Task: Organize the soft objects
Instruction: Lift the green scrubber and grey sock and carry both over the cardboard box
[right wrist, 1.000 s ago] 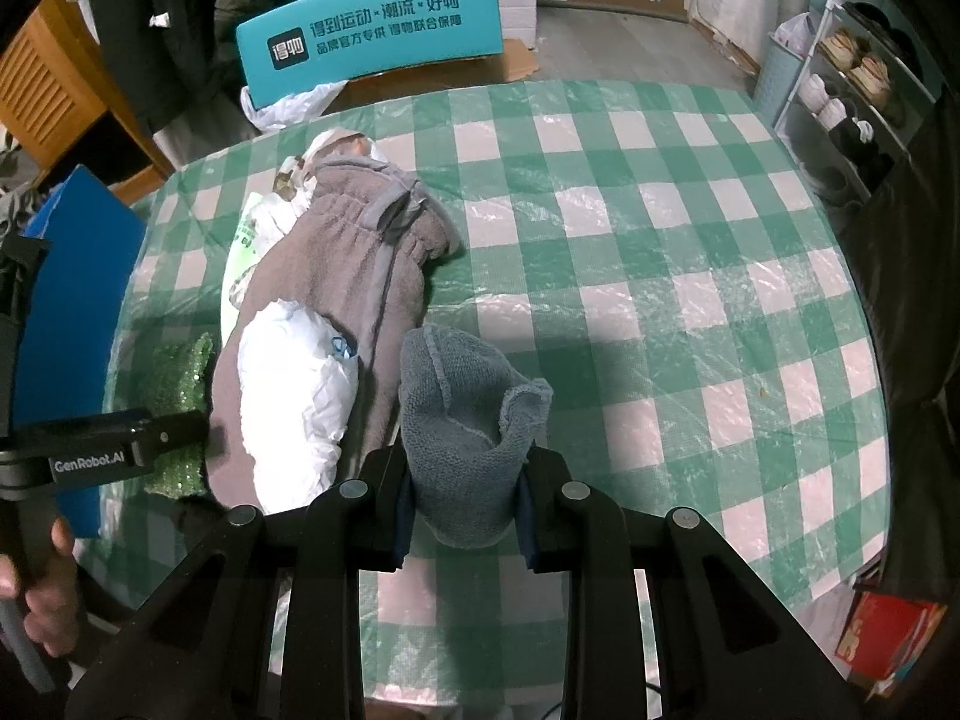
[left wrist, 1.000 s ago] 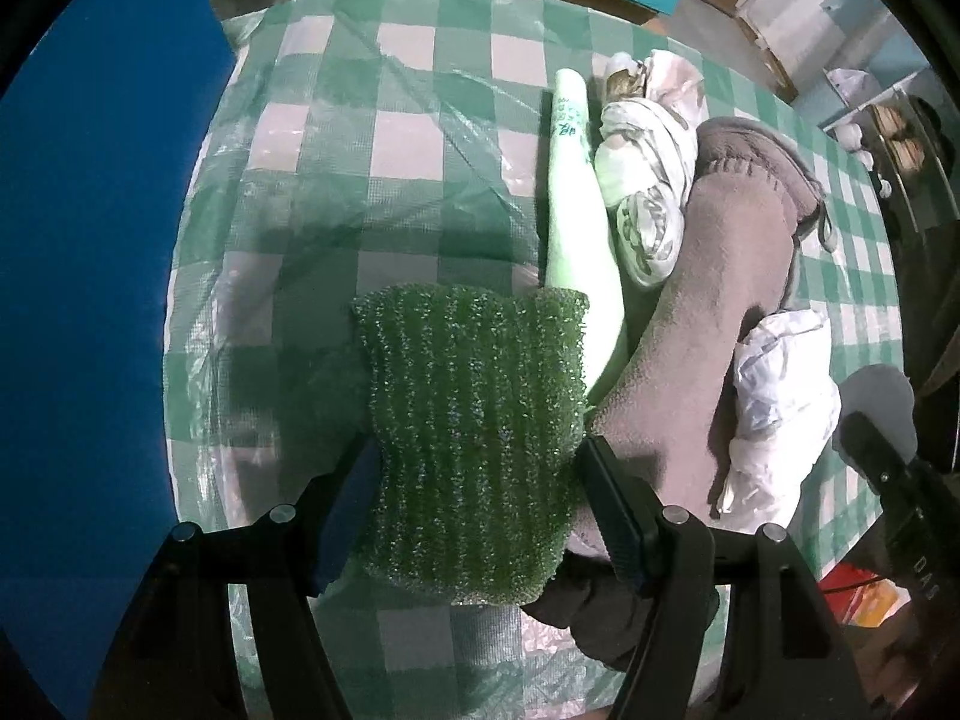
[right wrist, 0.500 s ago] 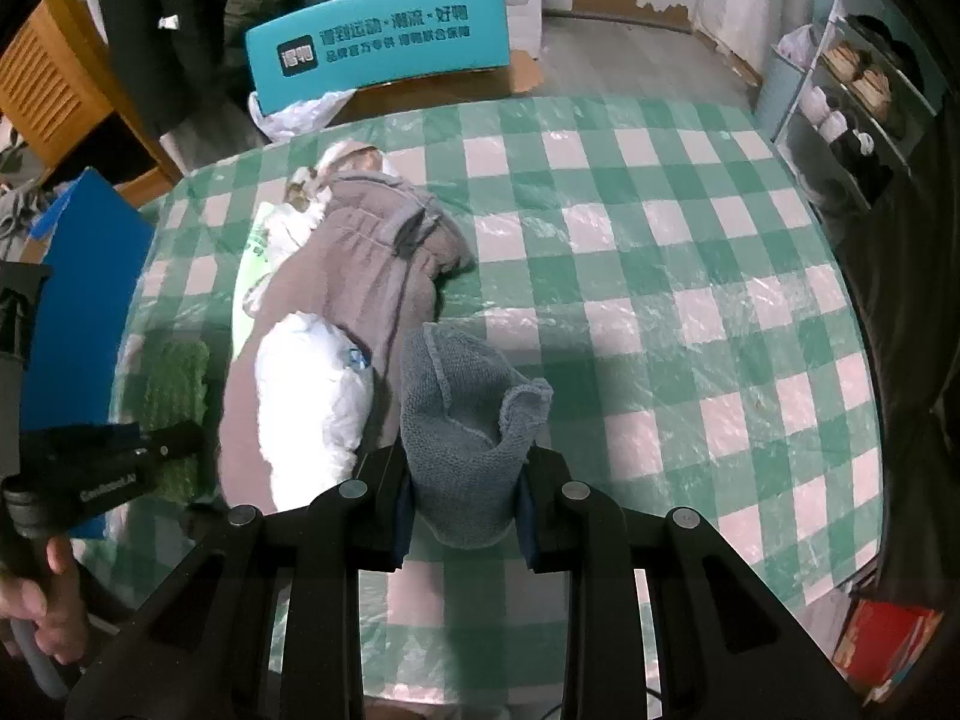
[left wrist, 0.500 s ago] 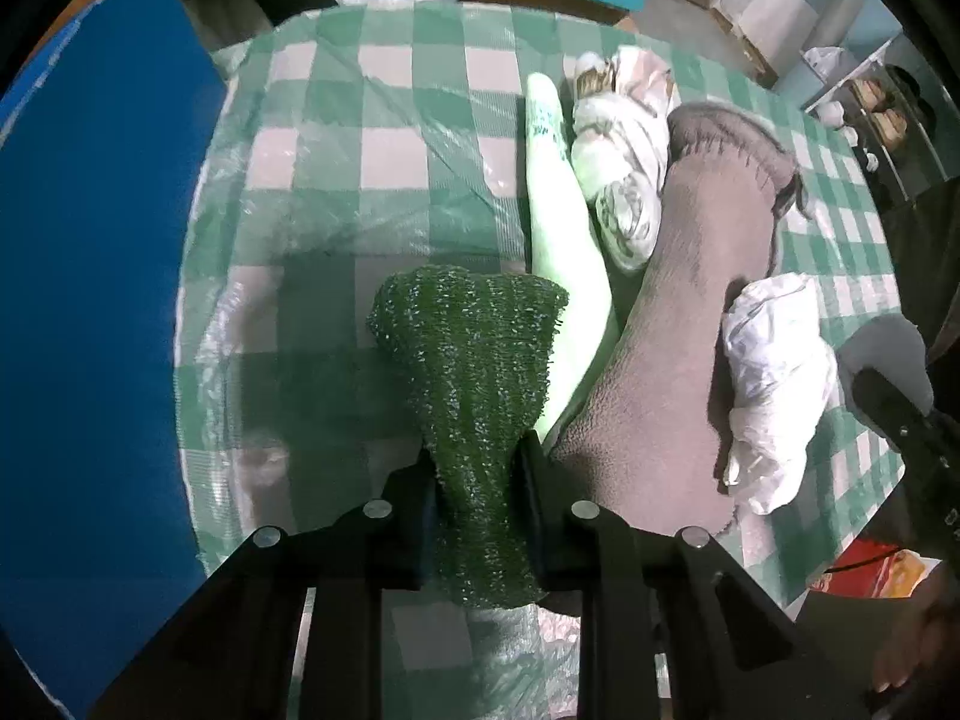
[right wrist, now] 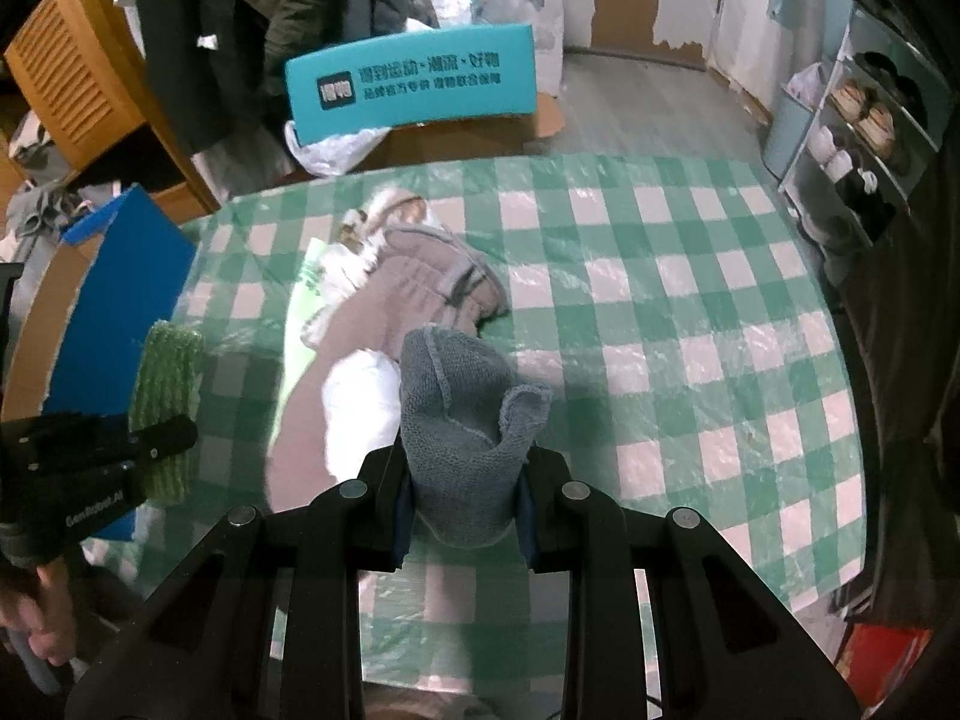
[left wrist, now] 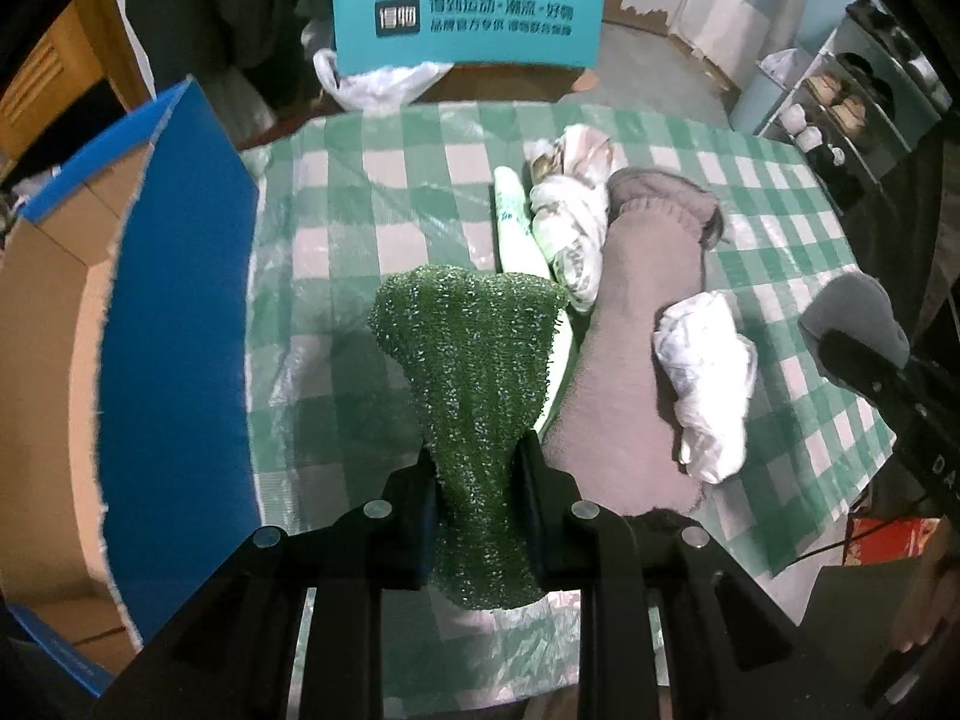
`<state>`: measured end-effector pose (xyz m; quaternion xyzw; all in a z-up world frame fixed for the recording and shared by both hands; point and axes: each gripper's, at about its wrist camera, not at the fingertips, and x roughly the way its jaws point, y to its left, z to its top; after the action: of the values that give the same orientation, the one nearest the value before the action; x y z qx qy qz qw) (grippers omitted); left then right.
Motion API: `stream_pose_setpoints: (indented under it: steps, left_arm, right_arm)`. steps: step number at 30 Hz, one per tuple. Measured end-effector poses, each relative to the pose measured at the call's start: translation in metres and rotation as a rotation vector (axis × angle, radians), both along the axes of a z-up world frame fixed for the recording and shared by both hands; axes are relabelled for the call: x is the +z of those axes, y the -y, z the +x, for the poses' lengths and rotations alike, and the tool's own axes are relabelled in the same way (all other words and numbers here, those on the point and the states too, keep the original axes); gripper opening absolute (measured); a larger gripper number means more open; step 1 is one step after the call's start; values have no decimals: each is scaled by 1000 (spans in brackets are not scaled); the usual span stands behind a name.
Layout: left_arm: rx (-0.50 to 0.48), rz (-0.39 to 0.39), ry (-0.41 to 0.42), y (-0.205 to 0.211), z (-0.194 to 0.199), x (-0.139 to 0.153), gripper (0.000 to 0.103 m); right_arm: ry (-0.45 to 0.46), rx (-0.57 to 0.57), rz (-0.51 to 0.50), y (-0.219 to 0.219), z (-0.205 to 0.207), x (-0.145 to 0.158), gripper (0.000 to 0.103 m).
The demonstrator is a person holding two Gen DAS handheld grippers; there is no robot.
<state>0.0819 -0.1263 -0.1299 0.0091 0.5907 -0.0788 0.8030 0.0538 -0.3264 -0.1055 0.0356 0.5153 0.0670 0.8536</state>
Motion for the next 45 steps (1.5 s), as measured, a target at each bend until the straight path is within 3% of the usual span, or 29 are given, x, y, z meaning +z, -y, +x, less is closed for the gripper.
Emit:
stream_pose_setpoints:
  steps: [20, 45]
  left_arm:
    - [-3, 5, 118, -23, -20, 49, 23]
    - [100, -9, 174, -87, -39, 73, 23]
  right_arm:
    - [101, 114, 23, -48, -13, 51, 25]
    - [142, 263, 76, -135, -13, 85, 25]
